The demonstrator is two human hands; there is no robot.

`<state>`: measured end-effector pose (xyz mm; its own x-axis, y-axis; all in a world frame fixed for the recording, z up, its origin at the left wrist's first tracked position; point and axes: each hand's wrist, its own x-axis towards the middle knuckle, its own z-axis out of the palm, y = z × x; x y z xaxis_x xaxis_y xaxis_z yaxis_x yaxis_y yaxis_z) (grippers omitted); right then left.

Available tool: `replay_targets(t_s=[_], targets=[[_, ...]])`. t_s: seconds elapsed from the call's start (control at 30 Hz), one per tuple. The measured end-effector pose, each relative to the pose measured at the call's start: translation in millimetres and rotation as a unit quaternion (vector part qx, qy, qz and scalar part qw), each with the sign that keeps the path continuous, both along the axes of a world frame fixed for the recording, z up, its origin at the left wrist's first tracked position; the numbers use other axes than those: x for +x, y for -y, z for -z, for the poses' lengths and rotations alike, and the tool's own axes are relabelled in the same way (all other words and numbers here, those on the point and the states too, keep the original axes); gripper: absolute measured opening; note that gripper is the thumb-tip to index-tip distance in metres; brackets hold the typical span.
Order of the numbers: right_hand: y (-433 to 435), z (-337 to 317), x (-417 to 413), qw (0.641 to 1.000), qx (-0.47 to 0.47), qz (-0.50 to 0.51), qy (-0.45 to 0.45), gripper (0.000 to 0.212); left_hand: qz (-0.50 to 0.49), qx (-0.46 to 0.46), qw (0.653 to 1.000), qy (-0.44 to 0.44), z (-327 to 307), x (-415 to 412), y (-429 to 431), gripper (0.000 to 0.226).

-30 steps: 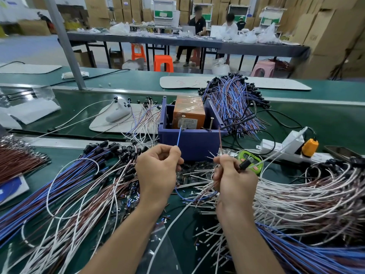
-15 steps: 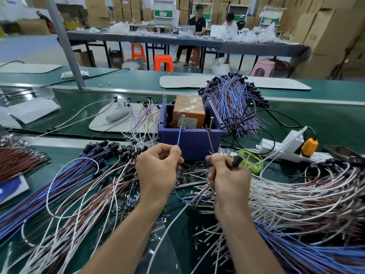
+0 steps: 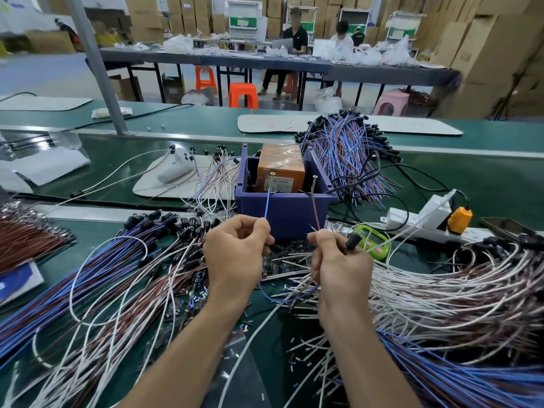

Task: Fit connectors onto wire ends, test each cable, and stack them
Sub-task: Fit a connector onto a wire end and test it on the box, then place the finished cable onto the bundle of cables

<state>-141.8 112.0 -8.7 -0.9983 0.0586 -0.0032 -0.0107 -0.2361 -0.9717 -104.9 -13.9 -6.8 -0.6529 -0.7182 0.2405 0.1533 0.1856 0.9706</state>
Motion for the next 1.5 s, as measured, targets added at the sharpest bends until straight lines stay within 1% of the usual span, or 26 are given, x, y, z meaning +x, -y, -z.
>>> replay_targets(t_s=[0.2, 0.4, 0.53, 0.6, 0.67, 0.73, 0.77, 0.8, 0.83, 0.87, 0.9, 0.93, 0.97, 1.0, 1.03, 1.07, 1.1, 1.13, 1.2, 1.27, 1.33, 1.37, 1.4, 1.43, 1.5], targets=[[-5, 1, -1, 0.999, -0.024, 0.014, 0.021, 0.028, -0.001, 0.013, 1.0, 0.002, 0, 0, 0, 0.026], [-1, -2, -4, 0.999, -0.013, -0.018, 0.031, 0.025, 0.0, 0.006, 1.0, 0.011, -1, 0, 0, 0.023], [-9, -6, 0, 0.998, -0.052, -0.013, 0.037, 0.028, -0.001, 0.01, 1.0, 0.008, 0, 3, 0, 0.024], [-13, -8, 3, 0.997, -0.064, -0.034, 0.03, 0.031, -0.003, 0.015, 1.0, -0.005, -1, 4, 0, 0.025], [-14, -10, 8, 0.995, -0.06, -0.081, 0.019, 0.032, -0.002, 0.02, 1.0, -0.008, -3, 6, -1, 0.023], [-13, -12, 12, 0.991, -0.039, -0.128, 0.006, 0.031, -0.024, 0.001, 1.0, 0.013, -5, 9, -2, 0.021], [-13, -13, 14, 0.989, -0.024, -0.144, 0.0, 0.029, -0.057, -0.022, 0.998, 0.028, -5, 11, -2, 0.016], [-13, -14, 16, 0.988, -0.007, -0.157, -0.005, 0.027, -0.1, -0.055, 0.993, 0.038, -7, 14, -1, 0.004], [-13, -15, 18, 0.986, 0.014, -0.166, -0.013, 0.023, -0.149, -0.098, 0.983, 0.041, -12, 18, -1, 0.014], [-14, -16, 19, 0.984, 0.05, -0.167, -0.03, 0.021, -0.177, -0.143, 0.974, 0.016, -13, 22, -1, 0.028], [-15, -17, 21, 0.98, 0.104, -0.16, -0.06, 0.02, -0.182, -0.196, 0.963, -0.035, -16, 25, -2, 0.035], [-16, -18, 23, 0.969, 0.171, -0.145, -0.104, 0.022, -0.163, -0.255, 0.95, -0.073, -20, 28, -6, 0.035], [-16, -18, 25, 0.951, 0.233, -0.129, -0.156, 0.025, -0.119, -0.301, 0.941, -0.1, -24, 32, -12, 0.03], [-16, -18, 27, 0.927, 0.292, -0.116, -0.207, 0.029, -0.071, -0.343, 0.931, -0.105, -25, 35, -19, 0.023], [-15, -19, 30, 0.893, 0.353, -0.102, -0.26, 0.033, -0.025, -0.383, 0.919, -0.093, -24, 36, -24, 0.02], [-15, -20, 33, 0.855, 0.41, -0.089, -0.306, 0.036, 0.006, -0.423, 0.903, -0.078, -24, 37, -28, 0.026], [-15, -19, 35, 0.828, 0.444, -0.076, -0.335, 0.036, 0.021, -0.458, 0.887, -0.066, -22, 37, -30, 0.037], [-14, -19, 37, 0.822, 0.455, -0.072, -0.334, 0.033, 0.027, -0.474, 0.878, -0.058, -22, 36, -29, 0.044], [-13, -16, 39, 0.846, 0.439, -0.097, -0.285, 0.03, 0.038, -0.466, 0.883, -0.049, -25, 37, -24, 0.052], [-12, -12, 40, 0.855, 0.416, -0.143, -0.274, 0.02, 0.073, -0.423, 0.903, -0.023, -27, 37, -17, 0.059], [-13, -14, 43, 0.853, 0.394, -0.198, -0.281, 0.008, 0.177, -0.308, 0.935, 0.009, -26, 39, -13, 0.061], [-14, -15, 43, 0.85, 0.386, -0.222, -0.281, 0.007, 0.235, -0.238, 0.942, 0.022, -25, 38, -11, 0.064], [-16, -15, 42, 0.848, 0.383, -0.239, -0.279, 0.008, 0.277, -0.183, 0.943, 0.034, -24, 38, -9, 0.069], [-17, -16, 42, 0.847, 0.383, -0.25, -0.272, 0.01, 0.304, -0.149, 0.94, 0.044, -23, 39, -7, 0.076], [-19, -17, 41, 0.848, 0.385, -0.267, -0.249, 0.014, 0.335, -0.117, 0.933, 0.051, -21, 38, -6, 0.084]])
